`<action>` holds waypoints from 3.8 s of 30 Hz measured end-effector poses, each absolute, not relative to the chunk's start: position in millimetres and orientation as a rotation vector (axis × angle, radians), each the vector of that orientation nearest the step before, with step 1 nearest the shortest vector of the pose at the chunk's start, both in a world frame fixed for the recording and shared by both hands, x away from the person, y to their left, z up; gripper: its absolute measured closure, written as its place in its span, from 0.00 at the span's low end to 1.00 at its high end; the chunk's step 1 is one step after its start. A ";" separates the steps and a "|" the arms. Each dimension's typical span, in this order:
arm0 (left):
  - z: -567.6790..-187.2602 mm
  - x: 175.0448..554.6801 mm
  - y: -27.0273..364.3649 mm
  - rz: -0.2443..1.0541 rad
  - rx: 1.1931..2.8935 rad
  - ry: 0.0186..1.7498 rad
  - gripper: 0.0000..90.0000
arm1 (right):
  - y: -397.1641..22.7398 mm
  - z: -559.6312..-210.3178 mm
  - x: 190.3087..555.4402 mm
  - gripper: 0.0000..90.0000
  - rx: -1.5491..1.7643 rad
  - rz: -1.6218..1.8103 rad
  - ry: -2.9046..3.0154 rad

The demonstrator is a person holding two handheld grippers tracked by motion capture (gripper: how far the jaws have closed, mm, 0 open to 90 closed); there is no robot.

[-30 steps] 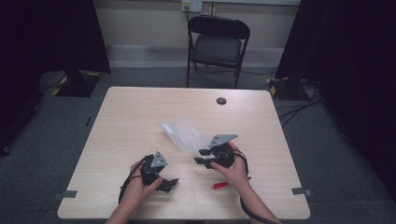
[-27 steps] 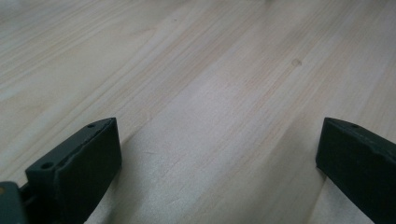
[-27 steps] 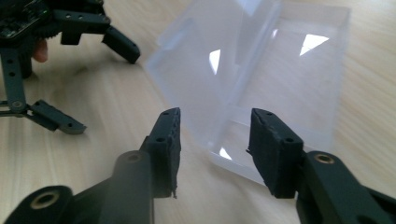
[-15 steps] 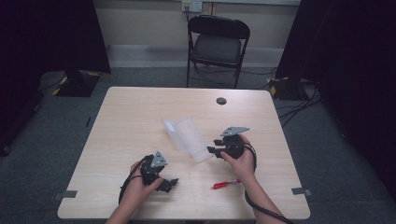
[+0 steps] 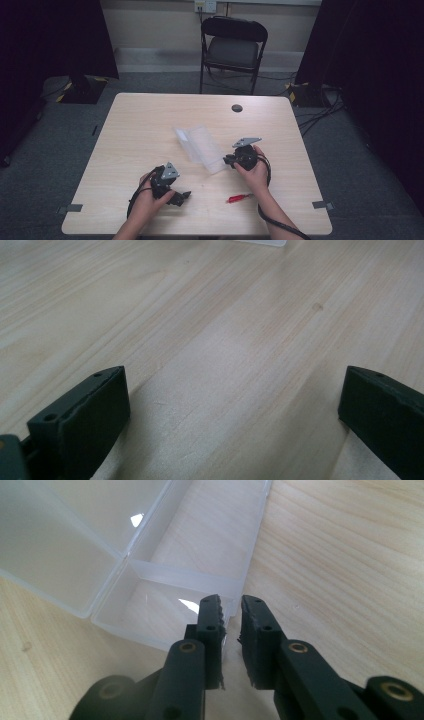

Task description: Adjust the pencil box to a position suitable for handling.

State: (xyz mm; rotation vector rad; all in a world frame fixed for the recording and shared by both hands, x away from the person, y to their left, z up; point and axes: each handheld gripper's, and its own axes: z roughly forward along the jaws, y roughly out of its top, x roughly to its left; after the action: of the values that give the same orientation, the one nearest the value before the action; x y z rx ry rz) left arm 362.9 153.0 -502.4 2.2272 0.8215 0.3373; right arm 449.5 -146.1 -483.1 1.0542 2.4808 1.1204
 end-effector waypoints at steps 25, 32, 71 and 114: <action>-502.4 362.9 153.0 0.337 2.228 0.820 0.00 | -171.9 -480.2 426.8 0.95 1.009 1.119 2.529; -502.4 362.9 153.0 0.337 2.228 0.821 0.00 | -182.9 -480.3 423.8 0.95 1.015 1.115 2.523; -502.4 363.0 153.0 0.338 2.228 0.820 0.00 | -248.6 -476.6 372.1 0.66 0.968 1.293 2.491; -502.7 363.3 152.2 0.332 2.225 0.820 0.00 | -251.2 -497.7 348.5 0.62 0.796 1.158 2.515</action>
State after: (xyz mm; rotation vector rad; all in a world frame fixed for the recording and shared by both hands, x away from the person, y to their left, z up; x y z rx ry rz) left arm 363.3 152.2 -502.7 2.2247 0.8202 0.3323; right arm 348.5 -251.2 -497.7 0.7965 2.5150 1.1582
